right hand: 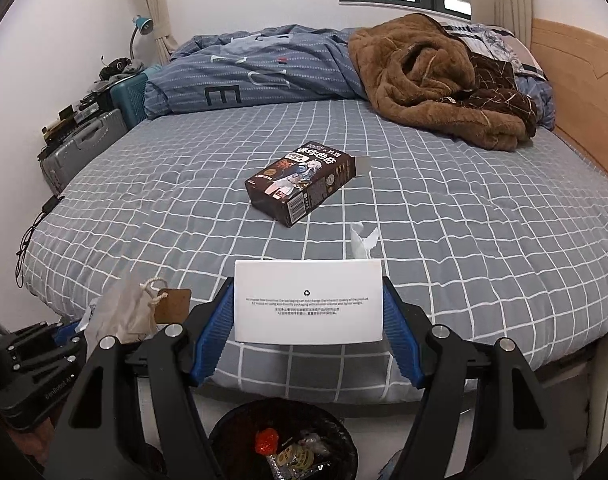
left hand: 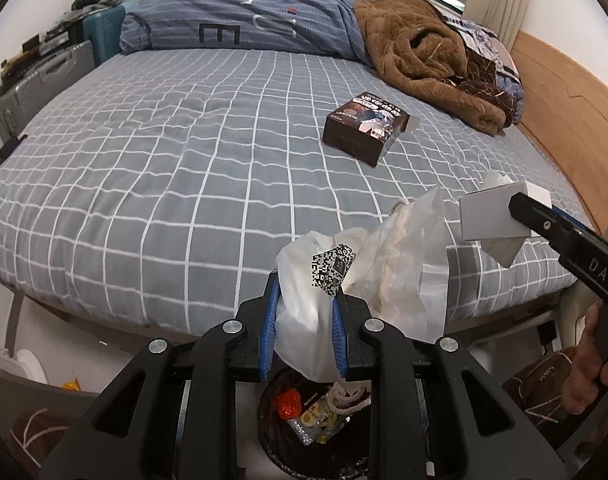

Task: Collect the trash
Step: 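Lower the white box over the bin and open the right tool, then open the left tool over the bin to drop the white drawstring bag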

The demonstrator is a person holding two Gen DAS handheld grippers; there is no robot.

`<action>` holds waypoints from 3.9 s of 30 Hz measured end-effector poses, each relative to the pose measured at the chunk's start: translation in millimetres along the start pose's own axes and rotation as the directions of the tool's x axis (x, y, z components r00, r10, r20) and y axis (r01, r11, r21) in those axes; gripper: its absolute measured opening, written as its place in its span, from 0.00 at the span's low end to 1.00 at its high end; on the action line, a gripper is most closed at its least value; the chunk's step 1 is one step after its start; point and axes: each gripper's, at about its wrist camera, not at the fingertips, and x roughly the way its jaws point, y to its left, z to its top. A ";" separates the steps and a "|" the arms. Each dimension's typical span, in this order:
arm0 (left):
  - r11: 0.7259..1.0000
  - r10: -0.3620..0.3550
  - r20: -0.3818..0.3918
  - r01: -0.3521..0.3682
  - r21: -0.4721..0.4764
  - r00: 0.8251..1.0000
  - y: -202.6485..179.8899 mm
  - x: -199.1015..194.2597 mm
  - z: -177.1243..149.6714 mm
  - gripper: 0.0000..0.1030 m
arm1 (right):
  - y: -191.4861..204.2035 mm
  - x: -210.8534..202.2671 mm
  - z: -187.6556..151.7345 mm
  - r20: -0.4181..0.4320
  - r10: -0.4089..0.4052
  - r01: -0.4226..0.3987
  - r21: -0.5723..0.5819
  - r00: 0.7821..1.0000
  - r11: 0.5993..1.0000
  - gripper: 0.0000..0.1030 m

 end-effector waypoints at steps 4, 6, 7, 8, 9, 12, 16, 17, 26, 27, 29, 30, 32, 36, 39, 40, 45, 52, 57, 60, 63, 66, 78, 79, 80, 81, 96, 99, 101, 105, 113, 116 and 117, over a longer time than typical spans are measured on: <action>1.000 -0.005 0.003 0.005 0.004 1.000 -1.1 -8.7 -9.8 0.22 | 1.8 -11.8 -5.8 0.005 0.010 -0.010 0.002 1.000 1.000 0.64; 1.000 -0.011 -0.007 0.011 0.009 1.000 -1.6 -9.4 -15.9 0.22 | 3.1 -17.3 -9.1 0.006 0.016 -0.016 0.002 1.000 1.000 0.64; 1.000 -0.011 -0.012 0.011 0.008 1.000 -1.9 -9.6 -18.9 0.22 | 3.7 -20.5 -12.0 0.005 0.018 -0.018 0.003 1.000 1.000 0.64; 1.000 -0.012 -0.020 0.012 0.008 1.000 -1.6 -9.4 -22.7 0.22 | 3.9 -22.4 -14.0 0.004 0.021 -0.021 0.004 1.000 1.000 0.64; 1.000 -0.011 -0.025 0.012 0.007 1.000 -1.3 -9.7 -25.6 0.22 | 4.5 -24.1 -16.3 0.002 0.023 -0.023 0.005 1.000 1.000 0.64; 1.000 -0.010 -0.029 0.010 0.007 1.000 -0.1 -13.6 -33.2 0.22 | 6.2 -30.4 -25.6 -0.007 0.030 -0.030 0.005 1.000 1.000 0.64; 1.000 -0.007 -0.030 0.007 0.002 1.000 3.6 -21.4 -43.0 0.22 | 7.8 -35.5 -36.5 -0.025 0.043 -0.042 0.008 0.999 0.999 0.64; 1.000 -0.007 -0.030 0.007 0.000 1.000 5.1 -23.3 -45.4 0.22 | 8.3 -36.8 -40.2 -0.034 0.051 -0.051 0.012 0.998 0.999 0.64; 1.000 0.012 -0.060 -0.012 -0.001 0.998 13.5 -29.7 -72.5 0.22 | 18.7 -40.6 -69.5 -0.092 0.065 -0.066 -0.006 0.994 0.998 0.64; 1.000 0.013 -0.067 -0.013 0.003 0.998 13.8 -29.0 -76.5 0.22 | 20.0 -40.2 -73.2 -0.100 0.065 -0.066 -0.009 0.993 0.998 0.64; 1.000 0.016 -0.082 -0.015 0.004 0.996 14.7 -26.6 -83.0 0.22 | 21.2 -38.9 -79.7 -0.113 0.065 -0.067 -0.011 0.992 0.998 0.64; 1.000 0.017 -0.090 -0.017 0.006 0.996 14.8 -25.4 -86.3 0.22 | 22.1 -37.7 -84.4 -0.124 0.065 -0.067 -0.014 0.990 0.998 0.64; 1.000 0.025 -0.106 -0.024 0.010 0.994 14.4 -21.9 -91.8 0.22 | 22.9 -35.2 -91.2 -0.139 0.065 -0.068 -0.014 0.988 0.998 0.64; 0.999 0.033 -0.134 -0.032 0.016 0.990 13.3 -13.0 -100.8 0.22 | 23.3 -25.7 -107.4 -0.182 0.059 -0.063 -0.015 0.981 0.998 0.64; 0.999 0.037 -0.153 -0.035 0.016 0.988 13.4 -6.0 -105.7 0.22 | 23.3 -16.7 -116.3 -0.209 0.055 -0.059 -0.013 0.976 0.998 0.64; 0.999 0.046 -0.160 -0.044 0.021 0.986 13.2 -1.9 -108.1 0.22 | 23.3 -13.6 -118.9 -0.219 0.054 -0.058 -0.011 0.974 0.998 0.64; 0.999 0.050 -0.200 -0.045 0.030 0.979 14.2 14.5 -115.9 0.22 | 18.8 6.6 -132.8 -0.288 0.069 -0.062 0.034 0.955 0.998 0.64; 0.999 0.050 -0.262 -0.043 0.032 0.964 16.1 41.8 -130.1 0.22 | 20.1 30.4 -154.9 -0.358 0.065 -0.053 0.044 0.931 0.998 0.64; 0.998 0.063 -0.314 -0.052 0.041 0.947 19.0 66.1 -139.2 0.22 | 16.9 50.3 -165.2 -0.403 0.058 -0.040 0.053 0.913 0.998 0.64; 0.998 0.065 -0.333 -0.056 0.037 0.941 20.7 76.3 -141.1 0.22 | 15.0 63.8 -172.7 -0.433 0.052 -0.031 0.056 0.900 0.998 0.64; 0.997 0.075 -0.350 -0.065 0.040 0.934 21.9 87.7 -141.0 0.22 | 13.1 76.8 -180.8 -0.465 0.054 -0.024 0.069 0.884 0.997 0.64; 0.996 0.090 -0.361 -0.077 0.051 0.928 22.1 97.7 -142.5 0.22 | 13.0 87.5 -184.7 -0.483 0.049 -0.018 0.069 0.874 0.997 0.64; 0.993 0.117 -0.422 -0.114 0.032 0.899 30.3 127.9 -149.3 0.22 | 20.4 120.6 -200.1 -0.553 0.048 -0.037 0.032 0.832 0.999 0.68; 0.993 0.118 -0.420 -0.114 0.035 0.900 27.7 126.6 -148.6 0.22 | 21.8 119.9 -199.5 -0.546 0.050 -0.043 0.025 0.836 0.999 0.76; 0.993 0.115 -0.419 -0.111 0.035 0.901 26.7 125.9 -148.2 0.22 | 20.0 118.9 -197.2 -0.534 0.045 -0.041 0.019 0.844 0.999 0.81; 0.994 0.110 -0.418 -0.106 0.034 0.902 25.2 125.0 -147.4 0.22 | 19.7 115.6 -194.2 -0.515 0.043 -0.042 0.014 0.856 0.999 0.87; 0.998 0.036 -0.414 -0.013 0.056 0.909 -16.7 122.7 -147.4 0.22 | -41.0 86.5 -173.0 -0.438 -0.097 0.104 -0.008 0.894 0.995 0.93; 0.998 0.029 -0.405 -0.005 0.062 0.914 -26.7 123.2 -145.5 0.22 | -56.3 81.6 -170.1 -0.432 -0.114 0.126 -0.001 0.894 0.992 0.93; 0.998 0.023 -0.402 0.004 0.066 0.915 -33.2 124.2 -143.5 0.22 | -65.1 78.3 -166.3 -0.425 -0.122 0.136 0.001 0.897 0.991 0.93; 0.998 0.021 -0.399 0.006 0.067 0.917 -49.3 121.7 -137.5 0.22 | -77.9 70.2 -157.3 -0.402 -0.146 0.152 -0.016 0.904 0.988 0.93; 0.998 0.006 -0.431 0.021 0.058 0.902 -71.2 133.5 -143.1 0.23 | -93.6 68.8 -161.7 -0.407 -0.142 0.167 0.027 0.903 0.986 0.93; 0.998 0.008 -0.432 0.022 0.063 0.902 -78.5 140.8 -144.5 0.23 | -97.8 72.2 -166.1 -0.414 -0.141 0.174 0.044 0.899 0.984 0.93; 0.998 0.005 -0.430 0.024 0.061 0.903 -79.3 143.0 -145.5 0.23 | -100.7 74.8 -169.1 -0.421 -0.133 0.174 0.061 0.897 0.983 0.93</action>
